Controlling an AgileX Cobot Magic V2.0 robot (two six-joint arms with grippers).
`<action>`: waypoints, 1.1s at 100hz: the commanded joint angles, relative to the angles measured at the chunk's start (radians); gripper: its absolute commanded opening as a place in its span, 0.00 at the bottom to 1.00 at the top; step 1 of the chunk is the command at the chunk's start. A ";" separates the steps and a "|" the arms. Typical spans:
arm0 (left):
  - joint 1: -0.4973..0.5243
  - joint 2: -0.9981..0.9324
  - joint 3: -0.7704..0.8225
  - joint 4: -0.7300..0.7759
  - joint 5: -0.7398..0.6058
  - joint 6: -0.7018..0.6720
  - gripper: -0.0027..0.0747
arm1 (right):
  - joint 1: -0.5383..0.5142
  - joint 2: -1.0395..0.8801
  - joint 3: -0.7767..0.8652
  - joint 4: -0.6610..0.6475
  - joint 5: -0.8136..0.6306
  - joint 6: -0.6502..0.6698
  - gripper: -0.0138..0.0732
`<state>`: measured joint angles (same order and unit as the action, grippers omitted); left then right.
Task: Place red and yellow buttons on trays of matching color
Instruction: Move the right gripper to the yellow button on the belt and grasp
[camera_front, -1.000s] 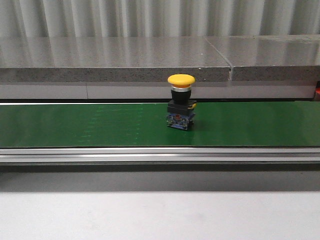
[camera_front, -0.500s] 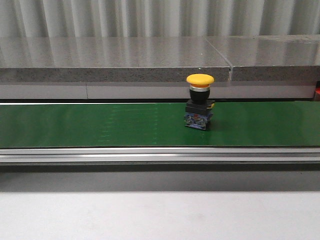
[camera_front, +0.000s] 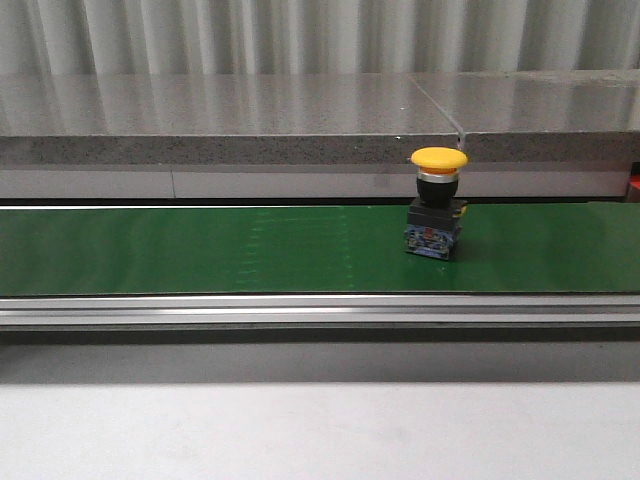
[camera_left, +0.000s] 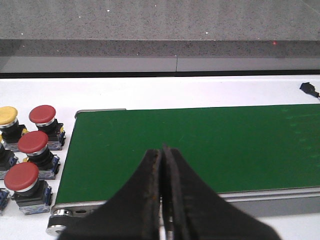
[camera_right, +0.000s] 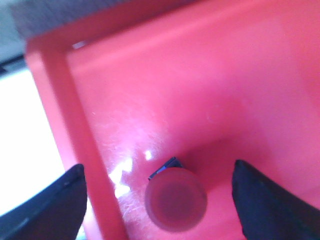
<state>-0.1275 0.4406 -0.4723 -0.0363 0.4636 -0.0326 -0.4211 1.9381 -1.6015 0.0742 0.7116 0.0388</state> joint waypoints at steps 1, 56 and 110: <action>-0.008 0.004 -0.027 -0.001 -0.080 -0.001 0.01 | -0.006 -0.121 -0.037 0.002 -0.017 -0.010 0.84; -0.008 0.004 -0.027 -0.009 -0.081 -0.001 0.01 | 0.019 -0.615 0.319 0.018 0.104 -0.059 0.84; -0.008 0.004 -0.027 -0.013 -0.081 -0.001 0.01 | 0.325 -0.874 0.591 0.019 0.287 -0.118 0.84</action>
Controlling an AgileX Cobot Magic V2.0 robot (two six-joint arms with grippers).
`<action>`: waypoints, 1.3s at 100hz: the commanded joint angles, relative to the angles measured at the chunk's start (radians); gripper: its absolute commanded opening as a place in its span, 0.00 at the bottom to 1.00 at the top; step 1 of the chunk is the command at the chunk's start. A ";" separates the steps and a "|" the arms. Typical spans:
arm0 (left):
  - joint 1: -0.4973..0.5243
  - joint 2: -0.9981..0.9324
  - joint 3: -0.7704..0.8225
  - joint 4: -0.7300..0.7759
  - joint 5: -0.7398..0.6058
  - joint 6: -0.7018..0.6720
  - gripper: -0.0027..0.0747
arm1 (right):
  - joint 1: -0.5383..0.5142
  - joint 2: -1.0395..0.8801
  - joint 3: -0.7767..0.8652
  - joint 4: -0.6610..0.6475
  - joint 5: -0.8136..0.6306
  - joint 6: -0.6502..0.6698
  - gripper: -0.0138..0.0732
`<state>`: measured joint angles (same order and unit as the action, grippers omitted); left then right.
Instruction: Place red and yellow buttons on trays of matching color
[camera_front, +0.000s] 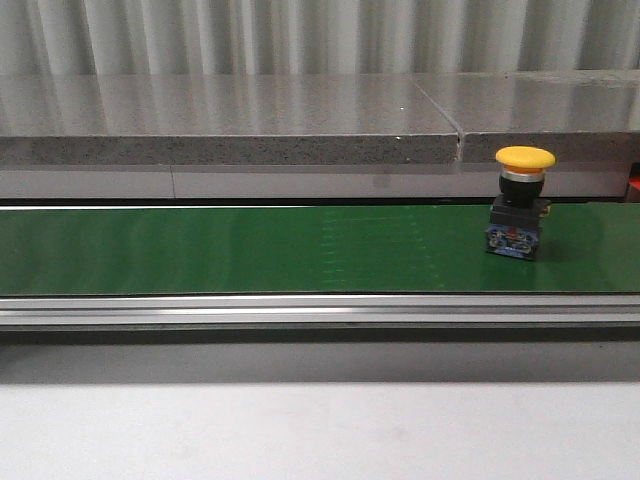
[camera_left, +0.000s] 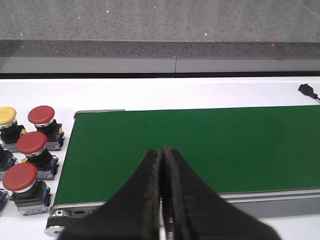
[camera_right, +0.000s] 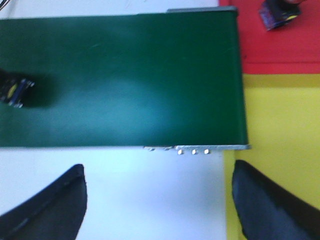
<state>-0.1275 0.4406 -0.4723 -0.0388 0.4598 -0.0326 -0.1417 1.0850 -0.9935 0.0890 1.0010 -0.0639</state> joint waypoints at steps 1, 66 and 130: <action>-0.008 0.004 -0.027 -0.011 -0.077 -0.001 0.01 | 0.054 -0.021 -0.016 0.004 0.000 -0.018 0.84; -0.008 0.004 -0.027 -0.011 -0.077 -0.001 0.01 | 0.217 0.178 -0.016 0.078 -0.128 -0.067 0.84; -0.008 0.004 -0.027 -0.011 -0.077 -0.001 0.01 | 0.217 0.363 -0.058 0.089 -0.393 -0.094 0.84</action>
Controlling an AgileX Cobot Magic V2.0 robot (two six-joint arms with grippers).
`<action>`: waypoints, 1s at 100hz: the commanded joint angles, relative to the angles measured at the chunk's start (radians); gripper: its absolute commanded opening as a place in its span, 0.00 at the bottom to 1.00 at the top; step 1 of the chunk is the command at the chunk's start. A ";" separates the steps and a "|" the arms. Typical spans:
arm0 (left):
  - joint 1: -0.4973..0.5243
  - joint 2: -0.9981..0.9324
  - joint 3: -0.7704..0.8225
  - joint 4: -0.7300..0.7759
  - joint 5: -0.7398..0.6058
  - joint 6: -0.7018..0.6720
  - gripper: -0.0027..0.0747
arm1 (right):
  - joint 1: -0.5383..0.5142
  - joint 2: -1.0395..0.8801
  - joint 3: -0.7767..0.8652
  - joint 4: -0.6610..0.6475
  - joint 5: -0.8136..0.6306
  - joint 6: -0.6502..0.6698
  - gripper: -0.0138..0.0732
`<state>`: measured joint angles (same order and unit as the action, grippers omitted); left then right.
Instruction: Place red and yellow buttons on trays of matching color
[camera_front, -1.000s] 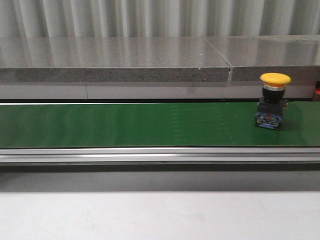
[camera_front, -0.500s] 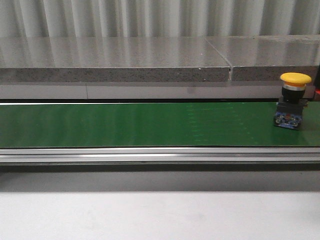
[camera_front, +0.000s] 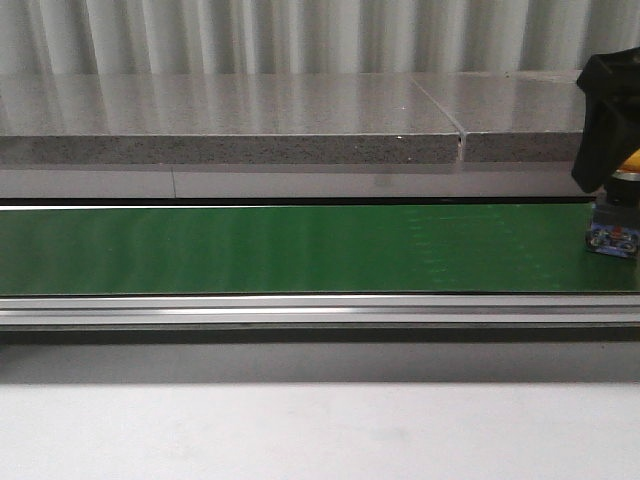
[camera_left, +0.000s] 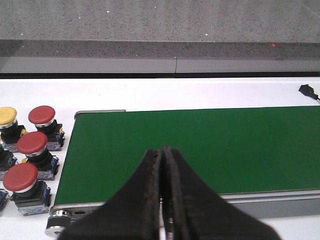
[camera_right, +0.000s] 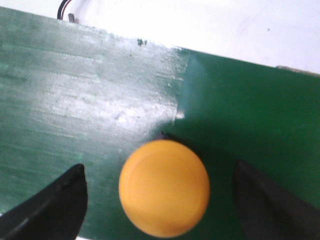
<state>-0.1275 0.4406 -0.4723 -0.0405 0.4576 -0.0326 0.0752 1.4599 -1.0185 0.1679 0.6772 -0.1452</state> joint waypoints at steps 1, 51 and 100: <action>-0.008 0.004 -0.027 -0.009 -0.075 -0.001 0.01 | 0.000 -0.011 -0.033 0.010 -0.071 -0.013 0.84; -0.008 0.004 -0.027 -0.009 -0.075 -0.001 0.01 | -0.005 -0.023 -0.033 0.010 -0.005 0.009 0.32; -0.008 0.004 -0.027 -0.009 -0.075 -0.001 0.01 | -0.386 -0.147 -0.031 0.008 0.081 0.060 0.32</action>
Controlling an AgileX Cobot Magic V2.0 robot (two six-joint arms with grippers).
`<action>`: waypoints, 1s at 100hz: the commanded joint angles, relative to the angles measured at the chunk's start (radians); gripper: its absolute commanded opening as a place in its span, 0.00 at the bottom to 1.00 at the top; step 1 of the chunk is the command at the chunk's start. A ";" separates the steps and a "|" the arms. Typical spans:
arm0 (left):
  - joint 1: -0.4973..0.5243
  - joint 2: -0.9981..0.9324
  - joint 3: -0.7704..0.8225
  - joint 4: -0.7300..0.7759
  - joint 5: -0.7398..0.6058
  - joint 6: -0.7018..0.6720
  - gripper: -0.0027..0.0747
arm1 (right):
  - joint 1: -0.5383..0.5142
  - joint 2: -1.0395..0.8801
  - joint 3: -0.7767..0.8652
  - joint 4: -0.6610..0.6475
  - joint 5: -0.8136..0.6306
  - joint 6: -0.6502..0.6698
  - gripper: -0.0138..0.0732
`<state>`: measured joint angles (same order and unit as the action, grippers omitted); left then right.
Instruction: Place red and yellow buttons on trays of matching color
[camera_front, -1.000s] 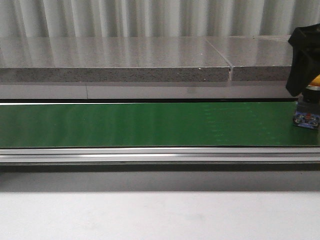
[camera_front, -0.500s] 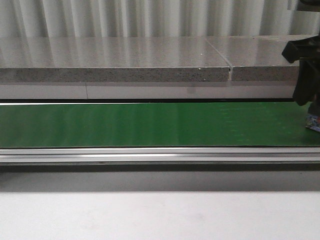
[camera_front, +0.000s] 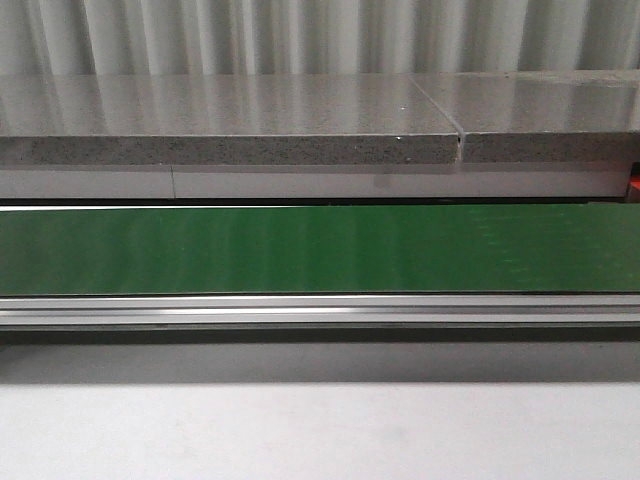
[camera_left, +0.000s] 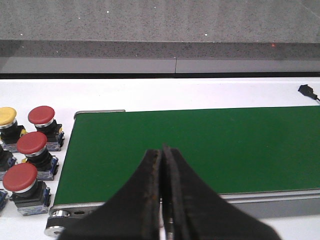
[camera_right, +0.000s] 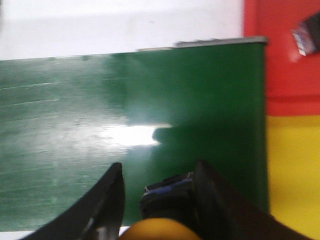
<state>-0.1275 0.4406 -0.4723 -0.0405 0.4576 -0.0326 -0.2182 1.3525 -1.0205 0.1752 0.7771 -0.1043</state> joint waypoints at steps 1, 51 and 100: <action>-0.008 0.004 -0.027 -0.009 -0.075 -0.001 0.01 | -0.100 -0.040 -0.029 0.001 -0.021 0.025 0.32; -0.008 0.004 -0.027 -0.009 -0.075 -0.001 0.01 | -0.353 0.046 0.077 0.001 -0.273 0.136 0.32; -0.010 0.004 -0.027 -0.009 -0.075 -0.001 0.01 | -0.378 0.213 0.103 0.001 -0.360 0.136 0.32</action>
<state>-0.1285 0.4406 -0.4723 -0.0405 0.4576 -0.0326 -0.5860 1.5763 -0.8926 0.1716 0.4670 0.0306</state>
